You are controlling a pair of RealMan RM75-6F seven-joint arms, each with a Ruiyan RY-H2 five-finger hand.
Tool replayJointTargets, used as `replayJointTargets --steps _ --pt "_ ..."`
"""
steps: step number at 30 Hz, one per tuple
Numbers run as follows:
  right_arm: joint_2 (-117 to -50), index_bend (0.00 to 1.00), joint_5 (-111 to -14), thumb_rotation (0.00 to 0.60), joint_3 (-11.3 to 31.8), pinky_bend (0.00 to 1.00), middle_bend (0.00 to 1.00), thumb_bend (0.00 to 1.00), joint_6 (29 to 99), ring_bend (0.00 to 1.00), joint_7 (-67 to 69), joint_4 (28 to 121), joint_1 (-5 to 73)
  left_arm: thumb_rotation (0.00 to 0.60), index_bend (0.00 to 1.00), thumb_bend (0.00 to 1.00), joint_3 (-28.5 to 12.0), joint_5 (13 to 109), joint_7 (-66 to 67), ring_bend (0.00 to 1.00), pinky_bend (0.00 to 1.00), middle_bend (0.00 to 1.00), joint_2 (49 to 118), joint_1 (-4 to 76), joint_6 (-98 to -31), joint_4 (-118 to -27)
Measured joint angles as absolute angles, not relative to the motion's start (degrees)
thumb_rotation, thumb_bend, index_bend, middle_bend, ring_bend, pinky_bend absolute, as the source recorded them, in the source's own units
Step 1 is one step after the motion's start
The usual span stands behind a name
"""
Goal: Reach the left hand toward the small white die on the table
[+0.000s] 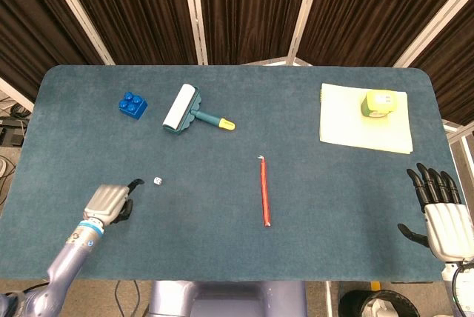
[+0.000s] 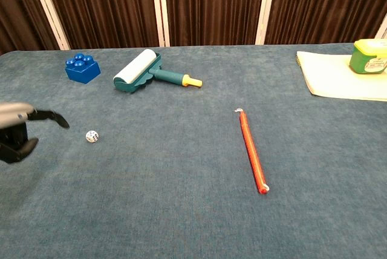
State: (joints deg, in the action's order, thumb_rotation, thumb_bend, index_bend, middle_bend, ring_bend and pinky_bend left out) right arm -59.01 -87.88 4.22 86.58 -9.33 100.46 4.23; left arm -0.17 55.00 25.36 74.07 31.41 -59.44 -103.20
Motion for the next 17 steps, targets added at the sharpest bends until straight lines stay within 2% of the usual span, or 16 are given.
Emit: replayJointTargets --steps 3,5,6,7,8,9,10,13,17 --pt "-58.87 0.0 -88.24 0.6 4.12 0.0 0.0 0.0 86.73 0.0 -9.11 100.68 4.19 0.6 0.16 0.78 -0.2 59.75 23.54 0.9 0.98 0.97 72.1 29.53 -63.95 -104.89" --pt "-58.73 0.0 -88.49 0.6 4.07 0.0 0.0 0.0 86.83 0.0 -8.84 100.84 4.19 0.6 0.12 0.68 -0.22 63.34 22.01 0.71 0.76 0.8 70.84 27.83 -67.78 -105.68" --pt "-58.66 0.0 -88.63 0.6 4.05 0.0 0.0 0.0 86.89 0.0 -8.72 100.91 4.18 0.6 0.07 0.51 -0.21 64.96 21.27 0.47 0.47 0.56 70.36 27.0 -69.6 -105.91" --pt "-58.58 0.0 -88.78 0.6 4.03 0.0 0.0 0.0 86.94 0.0 -8.6 101.0 4.18 0.6 0.03 0.29 -0.18 66.64 20.44 0.24 0.21 0.3 69.91 26.1 -71.54 -106.09" --pt "-58.49 0.0 -89.01 0.6 4.02 0.0 0.0 0.0 87.0 0.0 -8.44 101.14 4.21 0.6 0.01 0.16 -0.08 68.94 19.22 0.11 0.08 0.16 69.33 24.76 -74.26 -106.26" --pt "-58.44 0.0 -89.19 0.6 4.0 0.0 0.0 0.0 87.06 0.0 -8.36 101.24 4.22 0.6 0.0 0.04 0.05 70.66 18.31 0.01 0.0 0.02 68.87 23.63 -76.38 -106.36" --pt "-58.38 0.0 -89.41 0.6 3.99 0.0 0.0 0.0 87.17 0.0 -8.3 101.36 4.22 0.6 0.0 0.0 0.29 72.28 17.52 0.0 0.0 0.0 68.33 22.37 -78.51 -106.46" --pt "-58.15 0.0 -90.15 0.6 3.9 0.0 0.0 0.0 87.5 0.0 -8.01 101.67 4.22 0.6 0.0 0.0 1.84 75.37 17.12 0.0 0.0 0.0 65.42 17.5 -84.48 -107.53" --pt "-57.86 0.0 -90.94 0.6 3.68 0.0 0.0 0.0 87.51 0.0 -6.83 101.63 4.33 0.6 0.0 0.0 3.85 77.35 17.64 0.0 0.0 0.0 62.38 13.54 -87.84 -109.58"
